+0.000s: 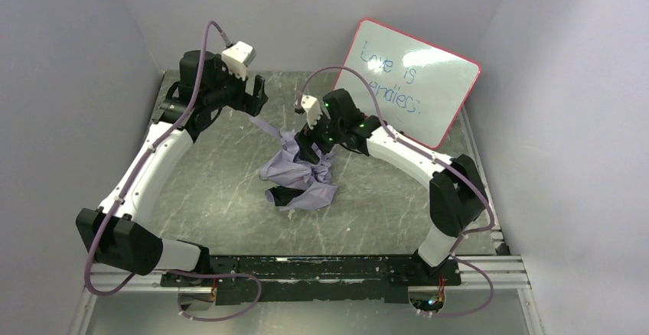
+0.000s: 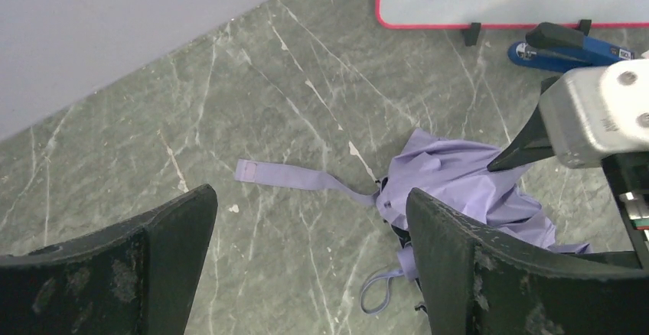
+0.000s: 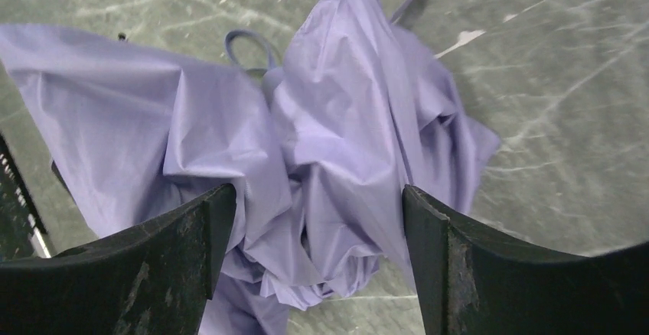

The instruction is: Put away the umbrella

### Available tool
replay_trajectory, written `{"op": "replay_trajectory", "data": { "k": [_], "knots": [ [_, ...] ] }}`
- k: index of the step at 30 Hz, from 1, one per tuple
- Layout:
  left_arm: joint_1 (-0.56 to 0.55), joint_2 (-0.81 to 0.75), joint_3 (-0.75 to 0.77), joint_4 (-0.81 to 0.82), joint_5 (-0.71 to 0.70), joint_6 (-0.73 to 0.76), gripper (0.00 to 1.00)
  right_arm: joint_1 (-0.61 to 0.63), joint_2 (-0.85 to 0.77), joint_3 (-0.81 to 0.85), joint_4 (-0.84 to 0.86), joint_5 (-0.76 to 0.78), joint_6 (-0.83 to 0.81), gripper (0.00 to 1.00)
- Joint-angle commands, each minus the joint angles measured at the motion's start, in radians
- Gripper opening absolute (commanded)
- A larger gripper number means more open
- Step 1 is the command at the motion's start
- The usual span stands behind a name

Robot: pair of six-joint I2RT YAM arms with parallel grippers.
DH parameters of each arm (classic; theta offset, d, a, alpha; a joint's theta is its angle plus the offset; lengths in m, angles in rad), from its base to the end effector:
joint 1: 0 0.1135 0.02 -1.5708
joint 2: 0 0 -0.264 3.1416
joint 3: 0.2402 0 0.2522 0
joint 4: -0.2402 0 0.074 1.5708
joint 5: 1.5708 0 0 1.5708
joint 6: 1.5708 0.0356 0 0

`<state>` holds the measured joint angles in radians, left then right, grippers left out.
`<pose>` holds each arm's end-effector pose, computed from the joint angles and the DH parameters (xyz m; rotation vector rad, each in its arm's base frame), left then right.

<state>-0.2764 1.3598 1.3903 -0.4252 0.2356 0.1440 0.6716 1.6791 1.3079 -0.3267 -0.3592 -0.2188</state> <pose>0.2940 -0.0920 0.3973 0.5606 1.8859 -0.3181 0.2903 0.2467 0.2740 -1.1606 1.9823 0.6446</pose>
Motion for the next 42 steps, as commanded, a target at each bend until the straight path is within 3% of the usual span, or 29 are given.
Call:
{"op": "replay_trajectory", "data": {
  "k": [1,7,12,24,27,35,42],
  "knots": [
    [0.012,-0.018,-0.015,-0.018,0.038,0.025,0.97,-0.005,0.025,-0.002,-0.054,-0.126,-0.067,0.81],
    [0.016,-0.001,-0.043,-0.059,0.169,0.067,0.97,0.005,-0.009,-0.135,-0.036,-0.152,-0.076,0.83],
    [0.018,0.003,-0.083,-0.045,0.28,0.078,0.97,0.045,-0.064,-0.327,0.098,-0.172,-0.126,0.84],
    [0.019,0.012,-0.178,0.018,0.457,0.16,0.97,0.14,-0.132,-0.534,0.37,0.139,-0.346,0.88],
    [0.019,0.02,-0.21,0.027,0.541,0.21,0.97,0.171,-0.107,-0.533,0.363,0.196,-0.384,0.8],
    [0.019,0.016,-0.267,0.045,0.601,0.283,0.97,0.237,-0.172,-0.605,0.396,0.225,-0.371,0.54],
    [0.019,0.068,-0.253,0.009,0.63,0.342,0.97,0.335,-0.204,-0.67,0.428,0.3,-0.367,0.43]
  ]
}}
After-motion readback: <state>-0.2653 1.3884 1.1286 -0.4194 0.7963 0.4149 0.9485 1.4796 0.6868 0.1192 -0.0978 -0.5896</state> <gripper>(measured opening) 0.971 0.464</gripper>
